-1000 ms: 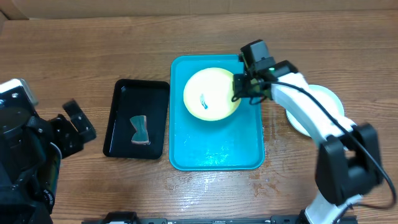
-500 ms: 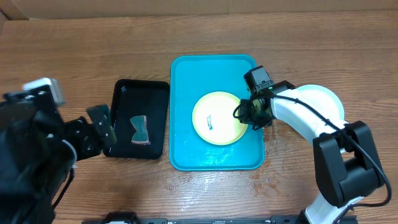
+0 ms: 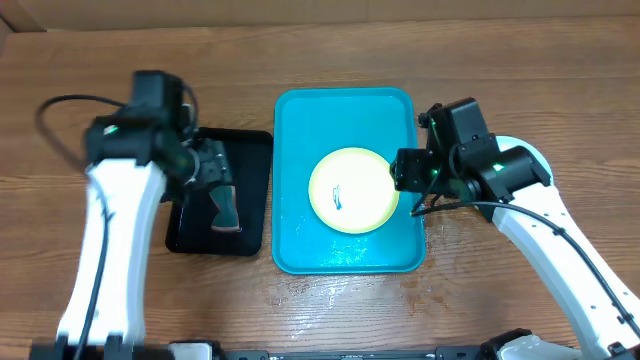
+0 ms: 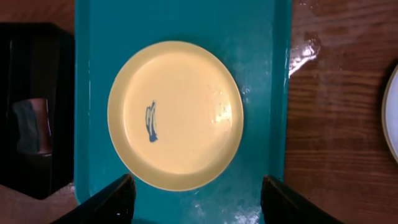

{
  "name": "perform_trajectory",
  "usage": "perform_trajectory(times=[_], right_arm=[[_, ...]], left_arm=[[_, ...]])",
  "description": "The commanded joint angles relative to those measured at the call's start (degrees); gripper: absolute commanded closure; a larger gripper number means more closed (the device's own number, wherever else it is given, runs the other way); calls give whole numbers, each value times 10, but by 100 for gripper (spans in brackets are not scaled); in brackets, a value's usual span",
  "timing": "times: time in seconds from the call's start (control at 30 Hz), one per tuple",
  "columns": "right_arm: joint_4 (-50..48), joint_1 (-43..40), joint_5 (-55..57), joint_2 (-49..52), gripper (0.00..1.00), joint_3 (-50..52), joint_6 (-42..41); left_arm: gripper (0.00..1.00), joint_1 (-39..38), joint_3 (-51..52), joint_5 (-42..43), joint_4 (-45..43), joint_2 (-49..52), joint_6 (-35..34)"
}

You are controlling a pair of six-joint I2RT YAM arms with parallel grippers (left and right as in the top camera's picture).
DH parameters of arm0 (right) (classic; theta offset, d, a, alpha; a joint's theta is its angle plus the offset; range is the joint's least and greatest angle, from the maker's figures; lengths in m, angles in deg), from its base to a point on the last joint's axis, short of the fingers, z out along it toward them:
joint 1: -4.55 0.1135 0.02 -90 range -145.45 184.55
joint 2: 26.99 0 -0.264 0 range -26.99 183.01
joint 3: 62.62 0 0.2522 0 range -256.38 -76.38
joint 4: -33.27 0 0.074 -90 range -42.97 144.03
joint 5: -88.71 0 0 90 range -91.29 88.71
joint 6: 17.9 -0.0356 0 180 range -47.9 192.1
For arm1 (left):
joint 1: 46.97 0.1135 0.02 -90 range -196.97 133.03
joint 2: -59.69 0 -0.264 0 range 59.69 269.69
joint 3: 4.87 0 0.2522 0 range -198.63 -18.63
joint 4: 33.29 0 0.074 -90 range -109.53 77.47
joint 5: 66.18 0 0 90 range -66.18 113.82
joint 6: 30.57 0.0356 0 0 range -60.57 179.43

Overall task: Clean dirty plates on tray and stack at the side
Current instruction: 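Grasp the sponge with the left gripper and grip the yellow plate rim with right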

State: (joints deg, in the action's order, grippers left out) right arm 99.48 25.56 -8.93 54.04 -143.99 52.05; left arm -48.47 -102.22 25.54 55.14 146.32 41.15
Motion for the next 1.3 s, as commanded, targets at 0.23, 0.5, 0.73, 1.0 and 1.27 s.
perform_trajectory(times=[0.23,0.5,0.73,1.0,1.27], right_arm=[[48,-2,6,36,34,-6,3],[51,-2,26,84,41,-6,-33],[28,-12,66,91,34,-6,-72],[-21,-76,-24,103,32,-6,-16],[-33,-78,-75,143,35,-1,25]], left_arm=[[58,-10,60,-18,-73,208,-32],[88,-10,60,-23,-125,303,-36],[96,-10,28,-21,-103,306,-35],[96,-12,-138,-24,29,277,-7],[96,-12,-163,-38,29,244,-1]])
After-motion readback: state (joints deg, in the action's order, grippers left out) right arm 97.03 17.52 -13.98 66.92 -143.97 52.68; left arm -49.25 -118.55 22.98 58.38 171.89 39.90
